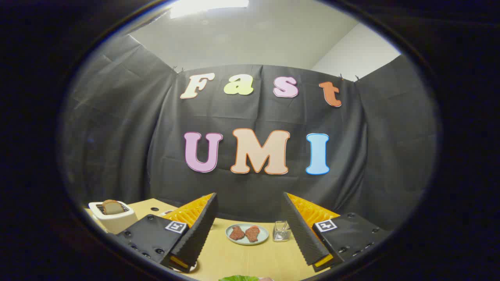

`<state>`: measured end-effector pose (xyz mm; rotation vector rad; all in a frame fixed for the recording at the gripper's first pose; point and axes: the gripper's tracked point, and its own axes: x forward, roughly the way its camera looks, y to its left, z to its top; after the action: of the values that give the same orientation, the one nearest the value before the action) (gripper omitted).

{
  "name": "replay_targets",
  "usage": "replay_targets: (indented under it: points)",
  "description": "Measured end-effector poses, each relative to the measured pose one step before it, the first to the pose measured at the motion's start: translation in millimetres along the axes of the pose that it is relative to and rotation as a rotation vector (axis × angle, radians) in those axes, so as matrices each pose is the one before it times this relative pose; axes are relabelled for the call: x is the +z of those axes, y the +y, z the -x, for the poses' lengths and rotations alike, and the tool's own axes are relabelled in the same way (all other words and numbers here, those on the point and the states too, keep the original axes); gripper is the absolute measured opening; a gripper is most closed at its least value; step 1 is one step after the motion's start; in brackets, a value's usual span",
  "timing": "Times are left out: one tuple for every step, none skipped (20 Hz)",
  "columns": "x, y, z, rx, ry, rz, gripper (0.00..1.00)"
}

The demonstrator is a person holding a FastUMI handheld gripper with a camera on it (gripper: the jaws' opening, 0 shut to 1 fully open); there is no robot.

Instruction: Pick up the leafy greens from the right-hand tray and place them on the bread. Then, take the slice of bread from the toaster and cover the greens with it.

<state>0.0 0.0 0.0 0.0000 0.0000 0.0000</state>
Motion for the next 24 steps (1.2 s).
replay_targets:
  points:
    - [1.6, -0.13, -0.53, 0.00021, -0.00489, -0.00037, 1.0]
    - [2.37, -0.27, -0.31, -0.00086, -0.00541, 0.00027, 1.0]
    - [0.37, -1.32, -0.13, -0.00103, -0.0032, 0.00045, 1.0]
    - [0.54, -0.41, 0.12, 0.00077, -0.00199, -0.00092, 1.0]
    - [-0.26, -0.08, -0.29, 0.00157, -0.00026, -0.00019, 1.0]
    - [0.57, -0.55, 0.86, 0.00012, -0.00036, -0.00044, 1.0]
    - [-0.48, -0.32, 0.26, 0.002, 0.00001, -0.00059, 1.0]
    - [-1.34, -0.53, 1.01, 0.001, 0.00322, -0.00179, 1.0]
    - [-1.58, -0.59, -0.72, 0.00273, 0.00283, -0.00155, 1.0]
    - [0.86, -0.04, -0.21, 0.00251, 0.00032, -0.0015, 1.0]
    - [-0.33, -0.58, 0.46, 0.00153, -0.0003, 0.00051, 1.0]
    - [0.48, -0.37, 0.32, 0.00169, -0.00071, 0.00207, 1.0]
    - [-0.8, -0.67, -0.13, 0.001, 0.00021, 0.00336, 1.0]
    - [0.92, -0.68, 0.26, 0.0005, -0.00045, 0.00182, 1.0]
    - [-1.15, -0.34, 0.22, 0.00308, -0.0002, -0.00106, 1.0]
    - [-0.6, -0.11, 0.13, 0.00342, 0.00216, -0.00148, 1.0]
    - [-1.78, -0.52, -0.67, 0.00446, 0.00244, -0.0006, 1.0]
    - [-1.62, -1.05, 0.33, 0.00473, 0.00393, 0.00005, 1.0]
    - [-1.7, -1.03, -0.19, 0.00895, 0.00539, 0.00075, 1.0]
    - [-2.1, -0.64, -0.09, 0.01033, 0.00732, 0.00243, 1.0]
    - [-4.15, -1.34, -1.08, 0.01051, 0.00829, 0.00567, 1.0]
    - [-2.72, -1.34, -0.02, 0.01135, 0.01047, 0.00762, 1.0]
    - [-4.59, -0.6, -0.36, 0.01634, 0.01084, 0.00615, 1.0]
    - [-3.23, 0.42, -0.52, 0.01869, 0.01289, 0.00495, 1.0]
